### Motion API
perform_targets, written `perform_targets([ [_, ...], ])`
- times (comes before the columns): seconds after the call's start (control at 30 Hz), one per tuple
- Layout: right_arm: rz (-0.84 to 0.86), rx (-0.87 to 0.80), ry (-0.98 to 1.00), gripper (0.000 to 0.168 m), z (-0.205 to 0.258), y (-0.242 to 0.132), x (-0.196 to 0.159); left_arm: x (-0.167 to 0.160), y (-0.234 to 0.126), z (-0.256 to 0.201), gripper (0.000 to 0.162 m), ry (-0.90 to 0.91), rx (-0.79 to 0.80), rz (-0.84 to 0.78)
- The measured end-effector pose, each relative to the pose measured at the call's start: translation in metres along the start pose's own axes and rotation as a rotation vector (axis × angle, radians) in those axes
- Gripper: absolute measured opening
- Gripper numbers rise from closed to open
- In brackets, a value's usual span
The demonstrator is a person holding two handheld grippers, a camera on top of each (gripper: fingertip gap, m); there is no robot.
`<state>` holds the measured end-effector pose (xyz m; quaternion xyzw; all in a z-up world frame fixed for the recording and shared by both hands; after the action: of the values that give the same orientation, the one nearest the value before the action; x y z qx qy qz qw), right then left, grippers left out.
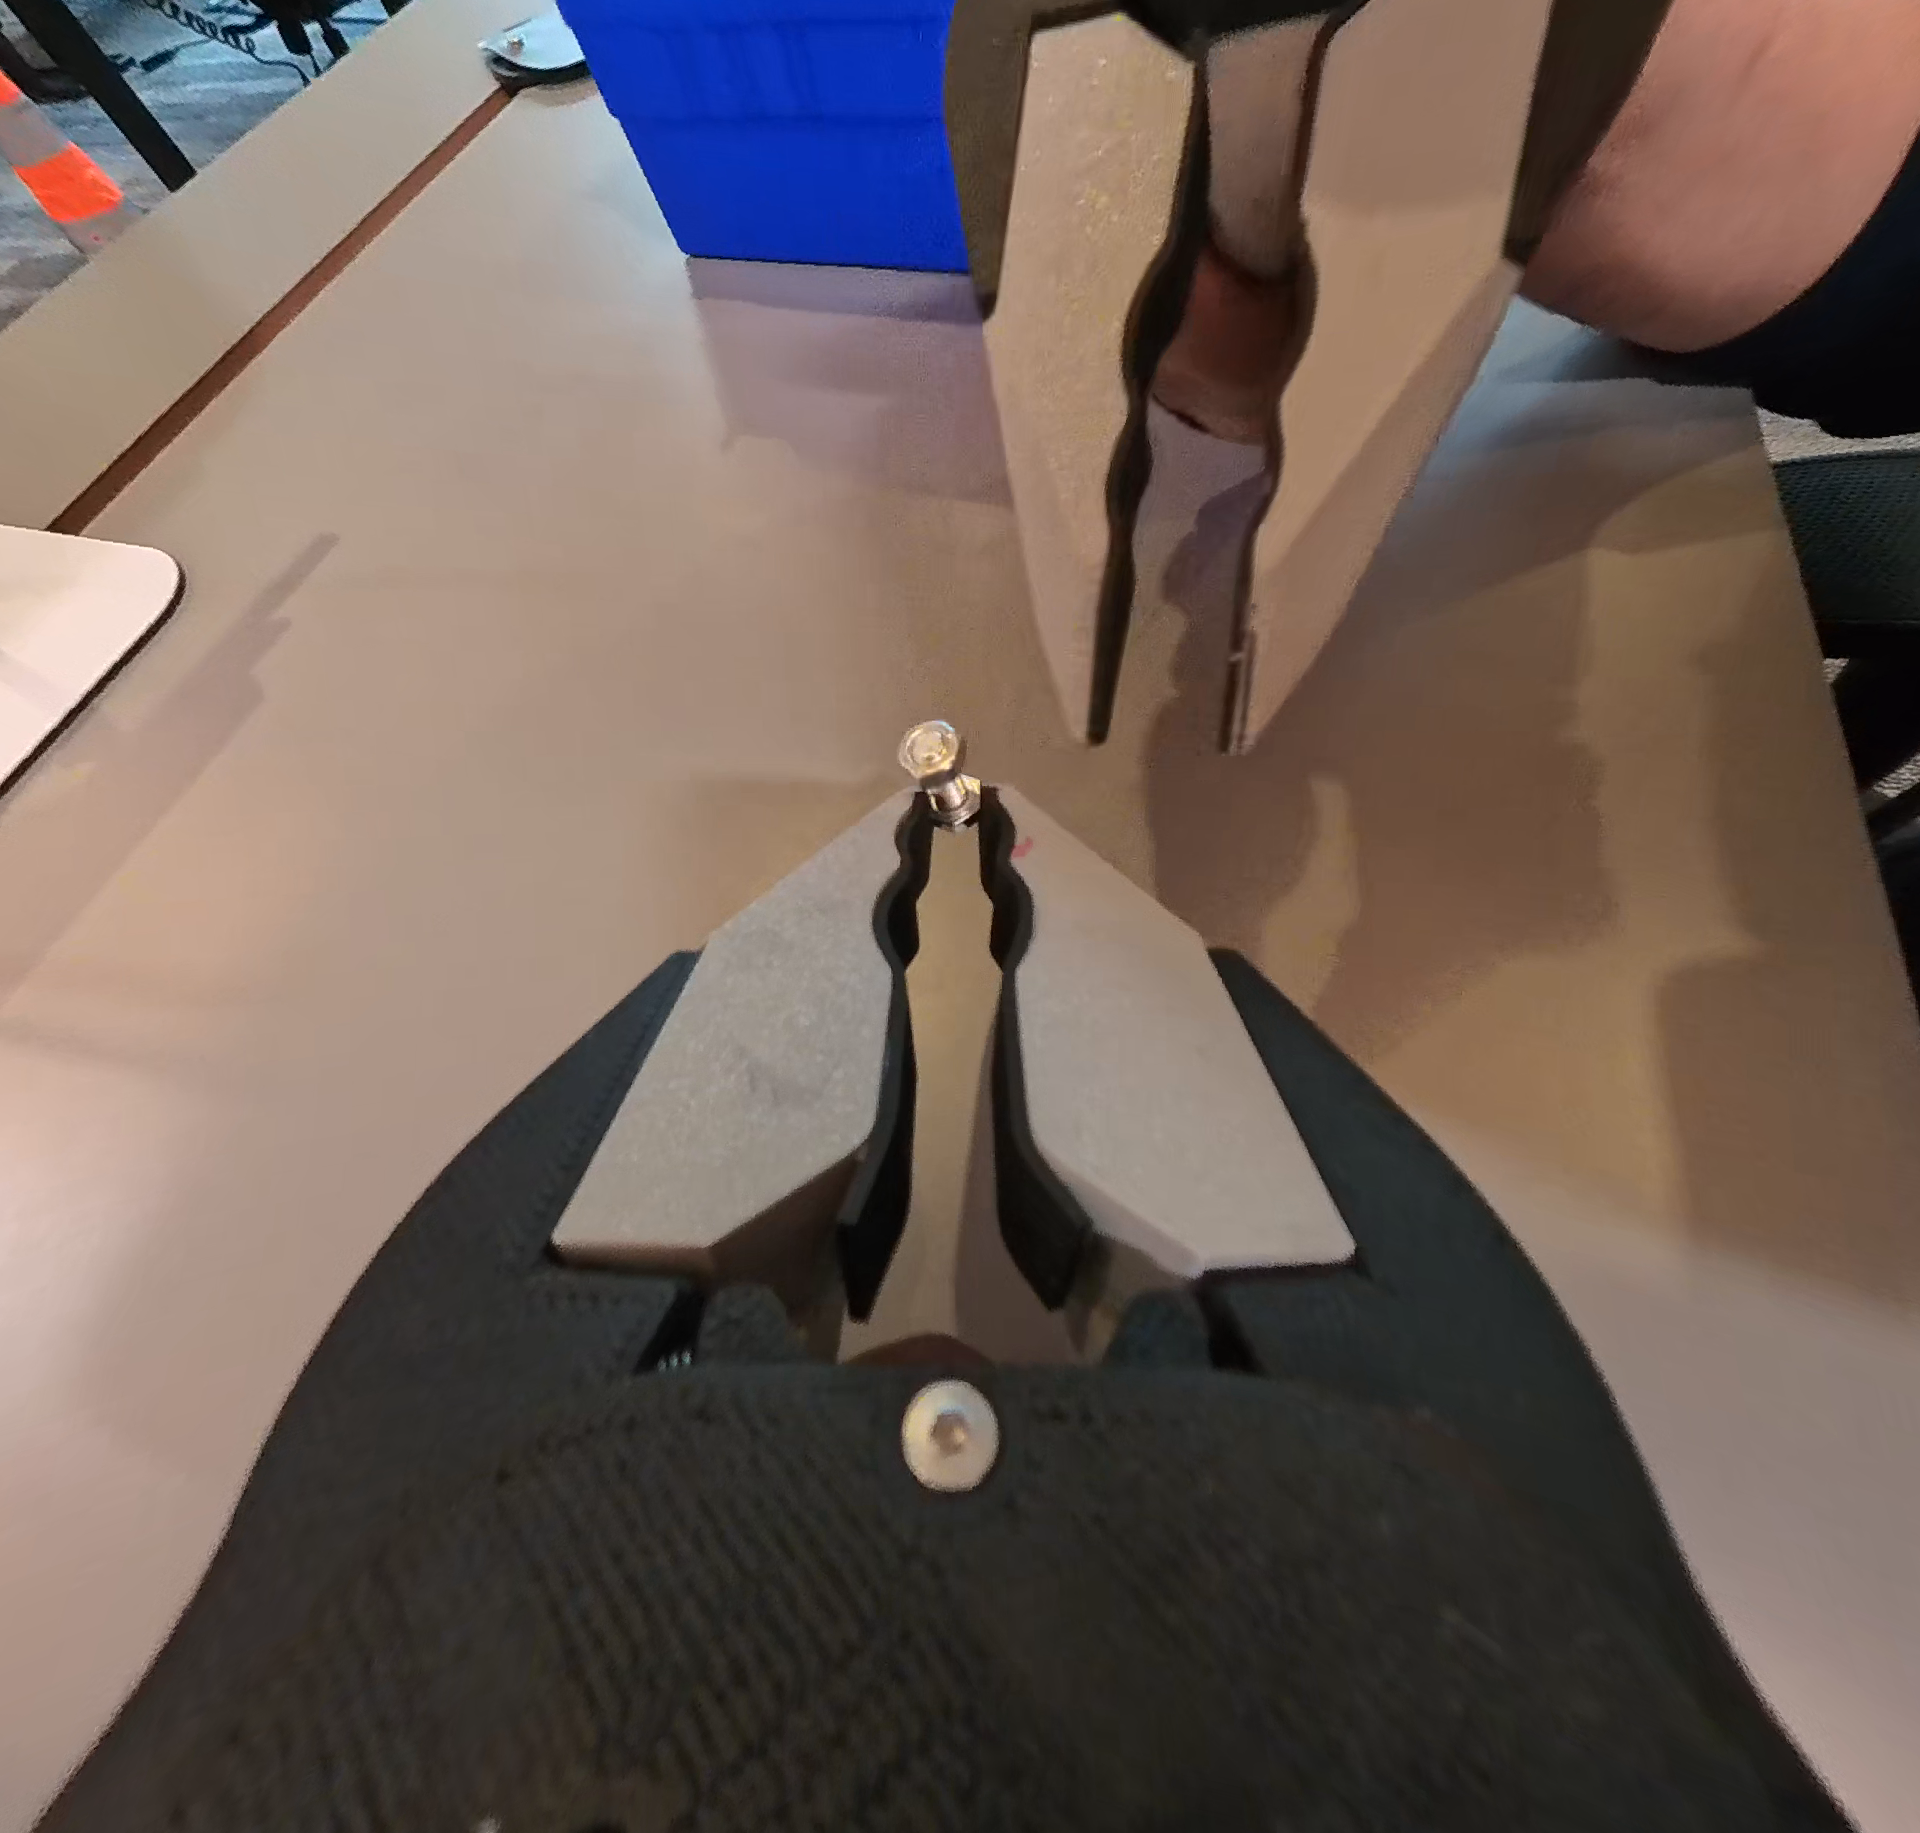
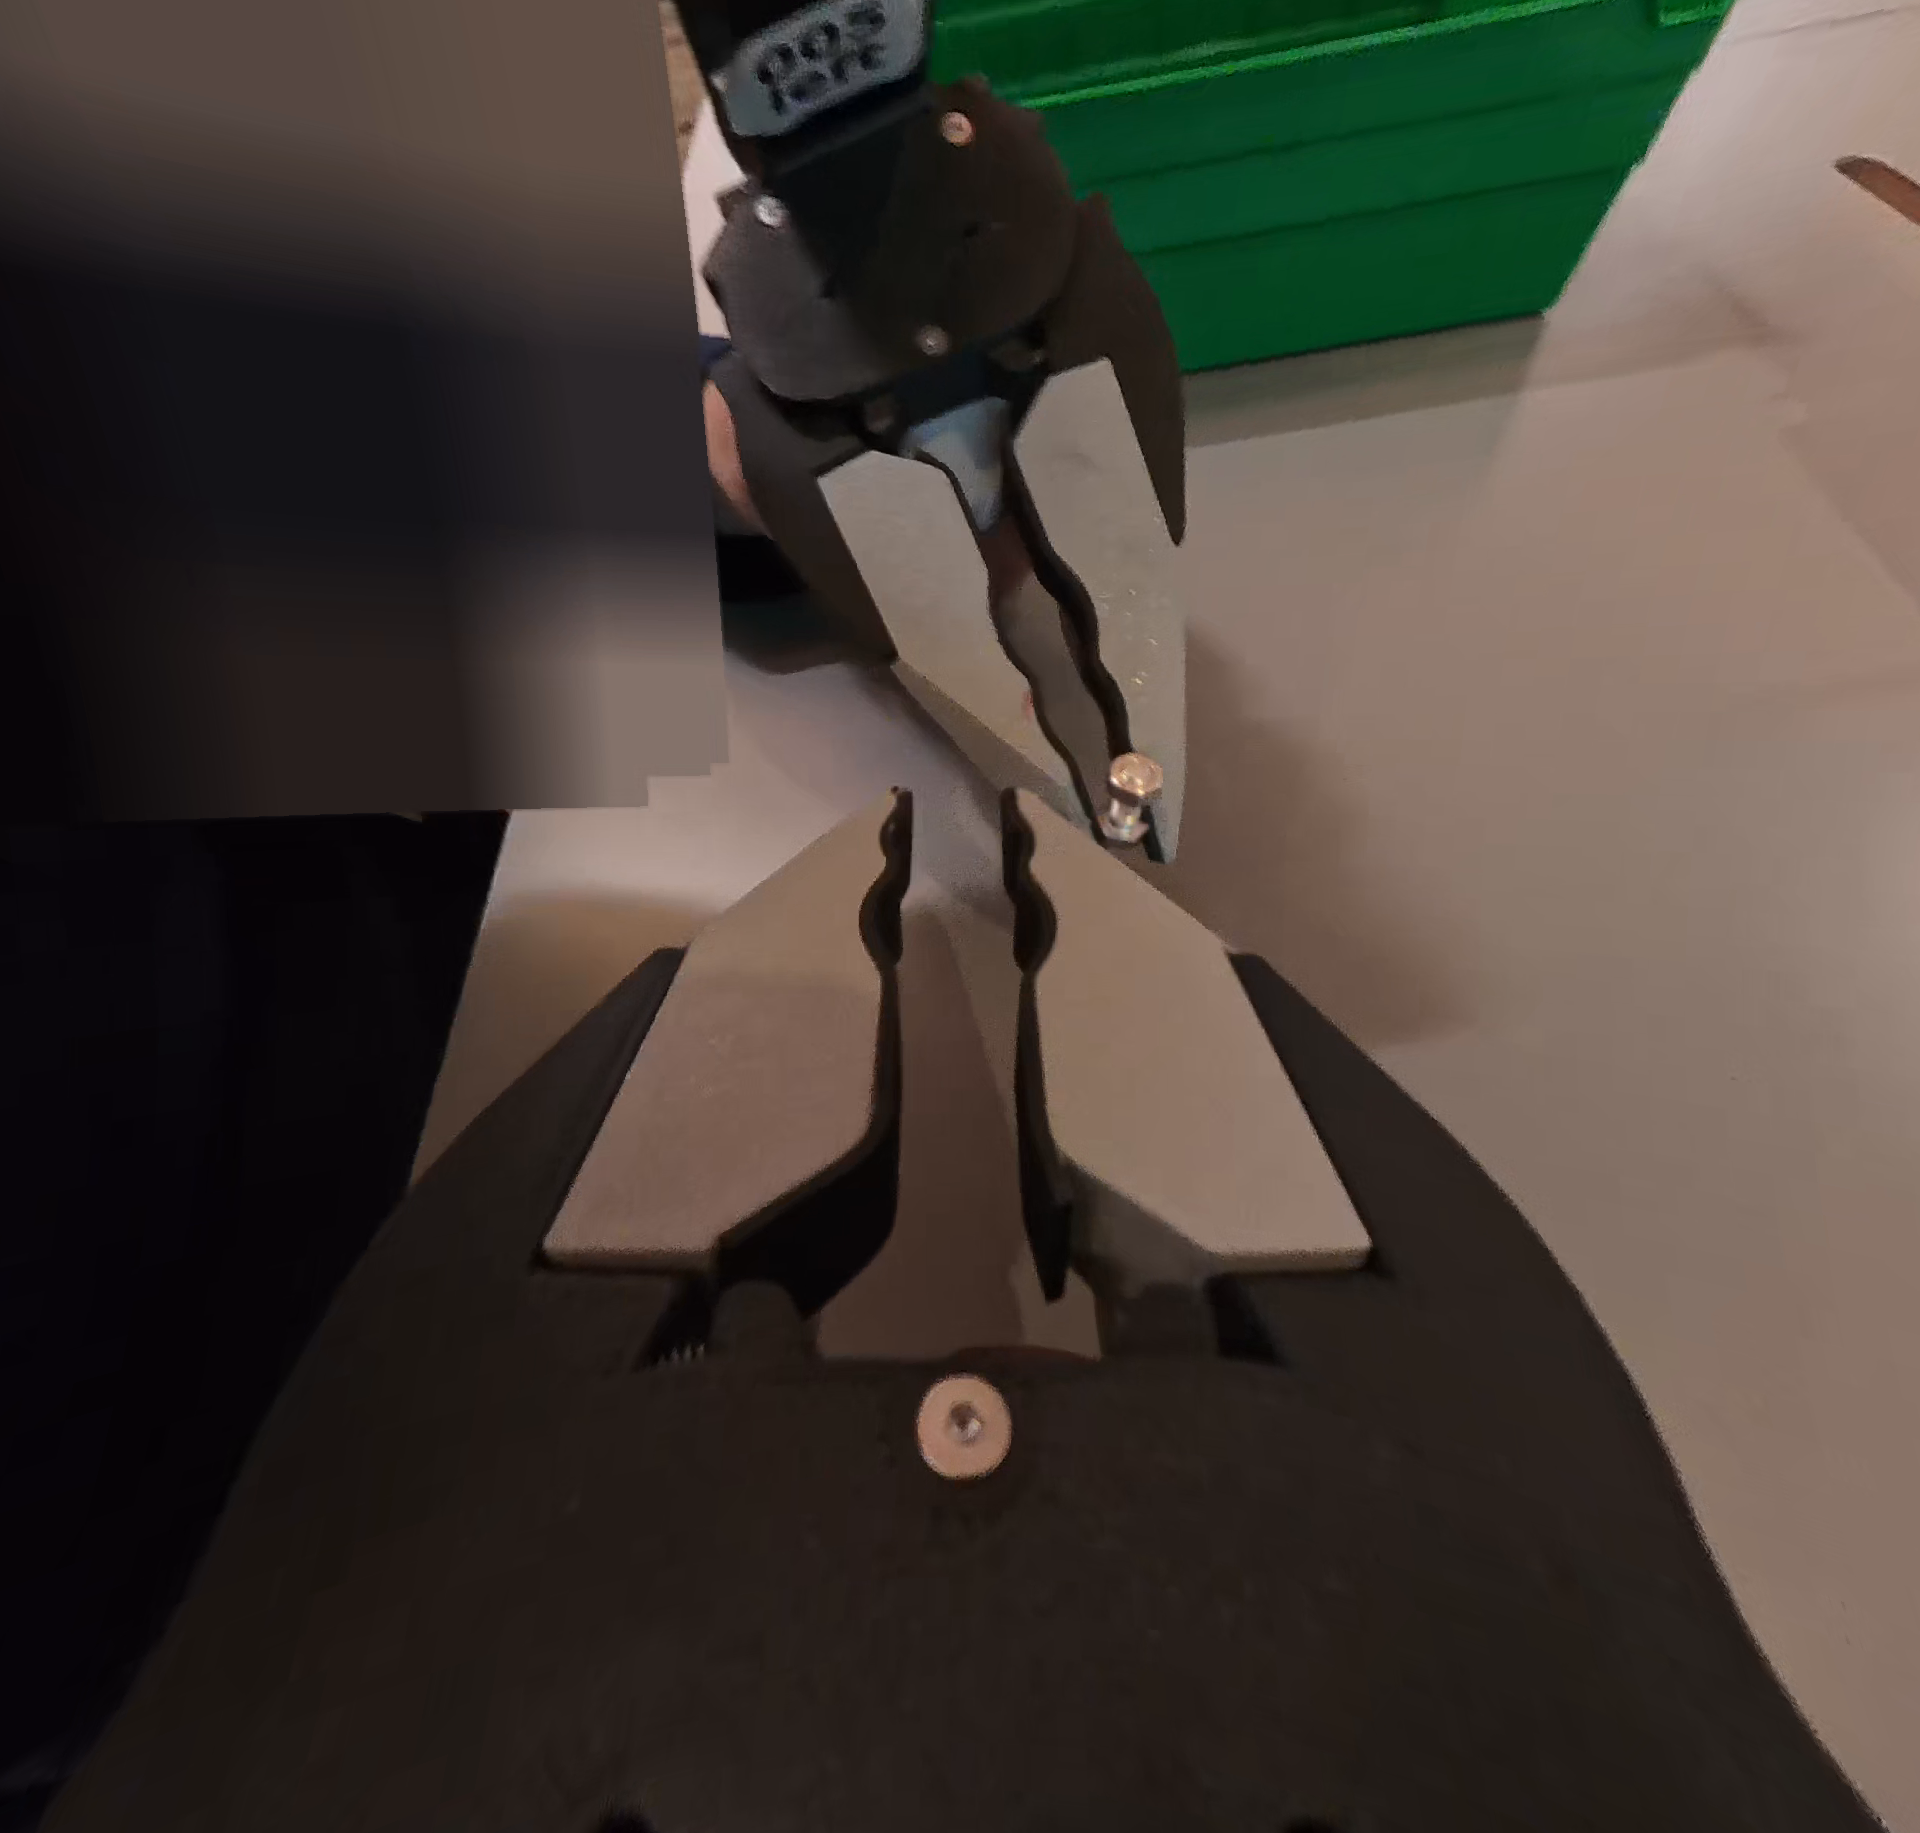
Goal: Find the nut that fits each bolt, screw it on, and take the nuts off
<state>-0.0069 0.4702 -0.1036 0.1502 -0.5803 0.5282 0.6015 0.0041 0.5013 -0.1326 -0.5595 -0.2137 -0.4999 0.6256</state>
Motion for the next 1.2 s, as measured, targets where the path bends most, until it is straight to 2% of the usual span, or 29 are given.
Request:
perform_targets([
  [0.17, -0.025, -0.145, 0.065, 0.028, -0.029, -0.002, 0.002, 0.0, 0.001, -0.002, 0.007, 0.008, -0.005, 0.003],
  [0.23, -0.024, -0.087, 0.092, 0.029, -0.023, 0.002, 0.0, 0.001, 0.001, -0.002, 0.007, 0.01, -0.004, 0.002],
  [0.3, -0.008, -0.056, 0.065, 0.038, -0.015, 0.004, -0.001, 0.001, 0.0, -0.001, 0.007, 0.009, 0.002, 0.001],
  [0.37, 0.005, -0.013, 0.01, 0.014, -0.003, 0.0, -0.002, 0.001, -0.001, 0.001, 0.007, 0.005, 0.009, -0.001],
  [0.4, -0.008, -0.003, 0.009, 0.015, -0.001, -0.002, 0.001, 0.001, -0.001, 0.001, 0.007, 0.002, 0.007, -0.003],
  [0.57, -0.025, -0.128, 0.058, 0.033, -0.026, -0.001, 0.004, 0.002, 0.001, -0.002, 0.007, 0.014, -0.002, -0.002],
  [0.63, -0.006, -0.08, 0.065, 0.033, -0.019, 0.003, 0.0, 0.002, 0.001, -0.002, 0.007, 0.014, 0.0, 0.0],
  [0.67, 0.006, -0.047, 0.056, 0.038, -0.013, 0.003, -0.002, 0.002, 0.0, -0.001, 0.007, 0.012, 0.001, -0.001],
  [0.73, 0.02, 0.059, 0.0, 0.017, 0.007, 0.001, -0.004, 0.001, -0.001, 0.002, 0.007, 0.004, 0.01, -0.003],
  [0.83, -0.015, 0.004, -0.018, 0.024, 0.002, -0.003, 0.003, 0.001, -0.001, 0.002, 0.007, 0.002, 0.009, -0.004],
  [0.93, -0.05, -0.111, 0.083, 0.035, -0.027, -0.004, 0.007, 0.002, 0.001, -0.001, 0.007, 0.011, 0.002, -0.004],
  [1.07, -0.025, -0.046, 0.088, 0.034, -0.017, 0.001, 0.002, 0.001, 0.001, 0.0, 0.007, 0.012, 0.007, 0.001],
  [1.13, 0.015, 0.044, 0.028, 0.006, 0.001, 0.0, -0.002, 0.0, 0.0, 0.003, 0.007, 0.001, 0.015, -0.001],
  [1.2, -0.012, 0.047, 0.025, 0.014, 0.004, -0.002, 0.004, 0.001, -0.002, 0.004, 0.007, -0.003, 0.018, -0.008],
])
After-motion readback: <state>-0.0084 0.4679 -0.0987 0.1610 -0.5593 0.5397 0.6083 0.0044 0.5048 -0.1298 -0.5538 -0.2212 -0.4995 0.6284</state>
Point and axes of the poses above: each gripper's, where its closed fingertips meet, y out along the fingers, x out of its top, z = x × y across the jaws, the point moved 1 cm from there along -y, back along the fingers, and after that the axes turned 11 degrees about y, right-handed, at the moved point
